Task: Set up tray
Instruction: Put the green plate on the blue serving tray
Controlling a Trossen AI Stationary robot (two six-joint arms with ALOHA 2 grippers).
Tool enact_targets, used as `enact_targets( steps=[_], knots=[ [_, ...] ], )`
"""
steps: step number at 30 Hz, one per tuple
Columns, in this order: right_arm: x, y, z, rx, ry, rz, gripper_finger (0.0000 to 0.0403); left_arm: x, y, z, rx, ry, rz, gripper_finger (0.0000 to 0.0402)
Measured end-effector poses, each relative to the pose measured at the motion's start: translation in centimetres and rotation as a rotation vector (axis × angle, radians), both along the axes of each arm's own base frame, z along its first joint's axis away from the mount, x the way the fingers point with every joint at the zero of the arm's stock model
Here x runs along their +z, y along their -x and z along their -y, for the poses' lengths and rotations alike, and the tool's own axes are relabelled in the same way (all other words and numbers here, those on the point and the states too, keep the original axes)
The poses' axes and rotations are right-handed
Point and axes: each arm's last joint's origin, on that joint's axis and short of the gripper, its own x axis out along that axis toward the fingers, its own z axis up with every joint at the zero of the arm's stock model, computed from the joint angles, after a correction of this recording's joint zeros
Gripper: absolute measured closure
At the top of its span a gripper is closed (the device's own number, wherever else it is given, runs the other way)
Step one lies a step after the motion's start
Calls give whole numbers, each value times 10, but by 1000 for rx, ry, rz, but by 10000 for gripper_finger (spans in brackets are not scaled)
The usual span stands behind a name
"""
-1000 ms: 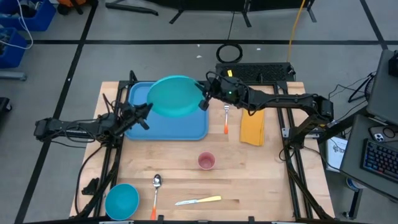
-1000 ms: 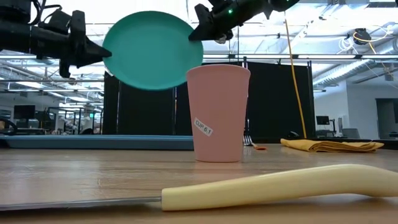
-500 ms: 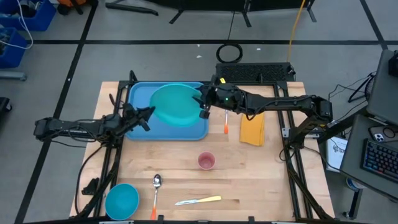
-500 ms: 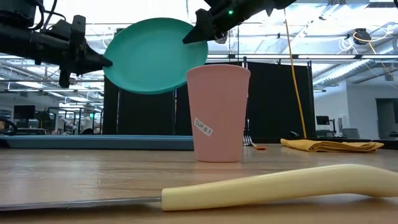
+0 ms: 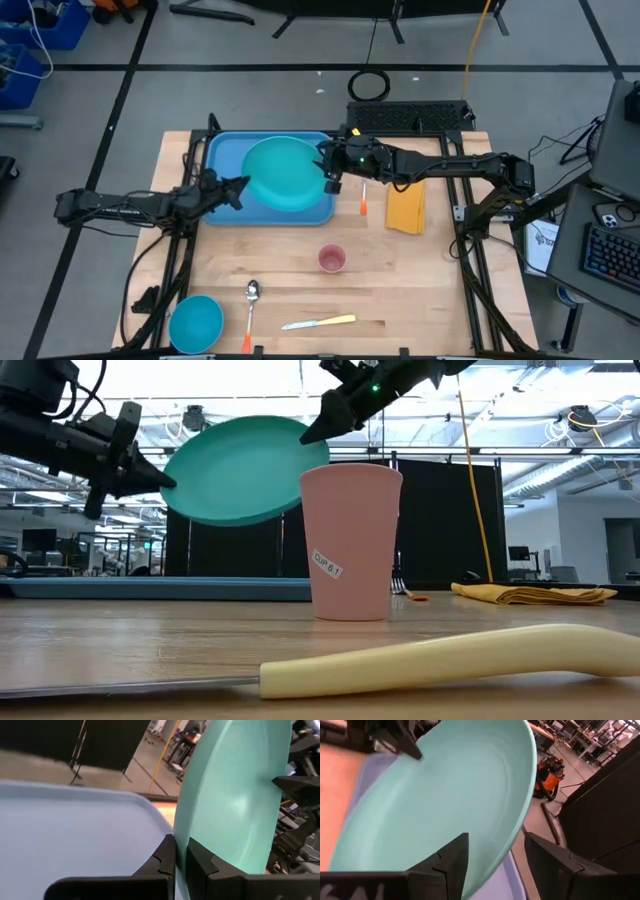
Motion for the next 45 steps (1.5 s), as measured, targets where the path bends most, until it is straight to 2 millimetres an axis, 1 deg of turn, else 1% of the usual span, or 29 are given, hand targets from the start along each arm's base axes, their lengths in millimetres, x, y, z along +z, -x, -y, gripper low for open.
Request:
enact_targets(
  steps=[5, 11, 14, 17, 20, 27, 31, 34, 45],
  knots=[
    [-3, 2, 0, 0, 4, -43, 223, -9, 2, 0, 20, 98, -27, 389],
    [-6, 3, 1, -25, 20, -83, 226, -16, 4, 0, 49, 152, -60, 391],
    [-8, 6, 3, -79, 53, -122, 227, -16, 4, 1, 12, 202, -44, 396],
    [-10, 8, 5, -143, 101, -171, 227, -21, 6, 0, 52, 238, -59, 396],
    [-12, 10, 4, -153, 98, -203, 227, -23, 7, 0, 68, 271, -65, 396],
    [-12, 10, 3, -149, 91, -201, 229, -28, 11, -6, 150, 312, -77, 396],
    [-12, 10, 3, -145, 89, -199, 228, -30, 12, -12, 144, 377, -79, 396],
    [-13, 10, 3, -148, 76, -196, 228, -33, 14, -16, 171, 447, -76, 396],
    [-15, 11, 2, -144, 70, -217, 230, -37, 17, -27, 159, 600, -57, 396]
  ],
)
